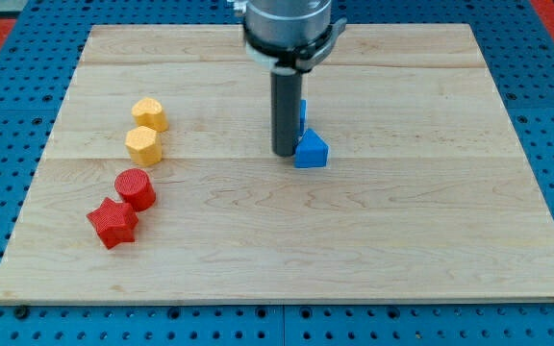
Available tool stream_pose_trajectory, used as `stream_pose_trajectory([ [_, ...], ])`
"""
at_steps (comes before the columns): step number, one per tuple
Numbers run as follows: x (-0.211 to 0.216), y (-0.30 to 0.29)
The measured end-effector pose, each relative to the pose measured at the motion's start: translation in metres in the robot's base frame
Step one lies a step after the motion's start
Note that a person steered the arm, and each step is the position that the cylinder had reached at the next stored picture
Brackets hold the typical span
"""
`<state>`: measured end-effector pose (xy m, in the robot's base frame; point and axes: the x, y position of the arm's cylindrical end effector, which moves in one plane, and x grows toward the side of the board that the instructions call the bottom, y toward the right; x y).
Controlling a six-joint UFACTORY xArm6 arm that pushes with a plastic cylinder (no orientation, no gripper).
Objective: Move the blue triangle into the blue cube
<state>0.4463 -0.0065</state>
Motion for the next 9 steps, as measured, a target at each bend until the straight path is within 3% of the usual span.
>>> stream_pose_trajectory([
  [1,0.045,-0.011],
  [2,0.044,0.042],
  [4,-0.004,0.049],
  [9,0.001,0.06],
])
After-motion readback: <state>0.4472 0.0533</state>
